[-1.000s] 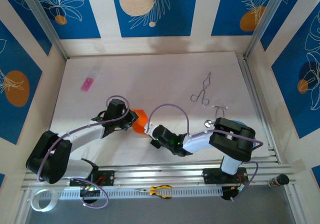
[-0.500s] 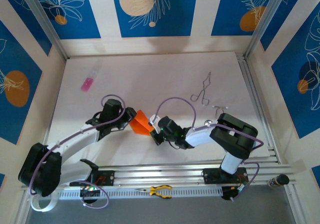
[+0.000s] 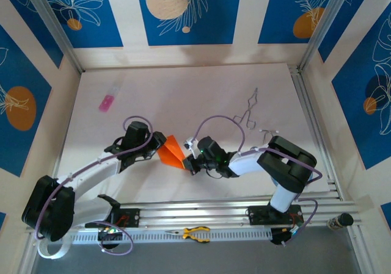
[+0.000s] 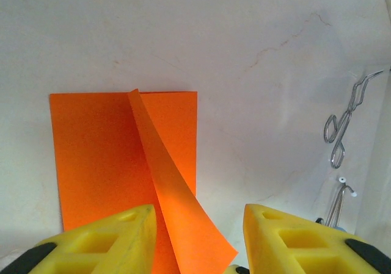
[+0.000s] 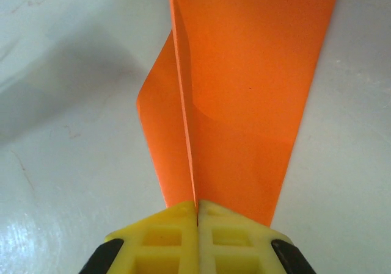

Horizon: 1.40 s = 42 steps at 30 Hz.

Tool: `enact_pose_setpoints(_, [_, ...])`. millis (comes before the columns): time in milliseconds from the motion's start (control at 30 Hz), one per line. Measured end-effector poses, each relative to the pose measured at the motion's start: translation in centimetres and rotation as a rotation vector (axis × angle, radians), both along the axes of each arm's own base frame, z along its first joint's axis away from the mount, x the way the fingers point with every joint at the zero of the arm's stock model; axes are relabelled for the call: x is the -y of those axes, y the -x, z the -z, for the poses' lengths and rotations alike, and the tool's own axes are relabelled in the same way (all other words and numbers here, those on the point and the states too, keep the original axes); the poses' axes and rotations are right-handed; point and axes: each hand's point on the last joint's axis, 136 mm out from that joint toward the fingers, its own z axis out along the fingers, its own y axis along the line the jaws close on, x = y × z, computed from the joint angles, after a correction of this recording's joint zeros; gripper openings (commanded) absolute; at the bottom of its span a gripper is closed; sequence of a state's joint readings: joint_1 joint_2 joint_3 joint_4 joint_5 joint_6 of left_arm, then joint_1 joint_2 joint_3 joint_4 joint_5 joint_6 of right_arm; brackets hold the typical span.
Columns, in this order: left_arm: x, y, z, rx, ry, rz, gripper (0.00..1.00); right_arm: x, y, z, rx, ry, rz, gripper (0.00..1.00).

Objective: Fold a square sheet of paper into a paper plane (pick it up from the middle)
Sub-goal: Fourth fold the wing at the center of the table.

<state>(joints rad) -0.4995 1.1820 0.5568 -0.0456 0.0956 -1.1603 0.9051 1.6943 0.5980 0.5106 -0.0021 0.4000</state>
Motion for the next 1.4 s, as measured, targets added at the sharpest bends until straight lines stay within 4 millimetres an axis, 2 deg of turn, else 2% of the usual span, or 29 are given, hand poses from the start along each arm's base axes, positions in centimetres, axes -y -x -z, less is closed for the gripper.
enact_pose_setpoints(233, [0.1,0.1,0.6,-0.011,-0.012,0.017,0.34,-0.8,-1.1,-0.5,-0.141,-0.056,0.007,0.01])
enact_pose_setpoints(633, [0.3,0.1,0.9,-0.021,-0.01,0.024,0.31,-1.3,-2.0,-0.4,-0.379,-0.113,0.013,0.01])
enact_pose_setpoints(1033, [0.3,-0.2,1.1,-0.025,0.0,0.025,0.3,-1.0,-1.7,0.5,-0.57,-0.146,0.04,0.01])
enact_pose_setpoints(1400, [0.7,-0.5,1.1,-0.021,0.022,0.038,0.27,-0.9,-2.5,0.1,-0.648,-0.215,0.069,0.01])
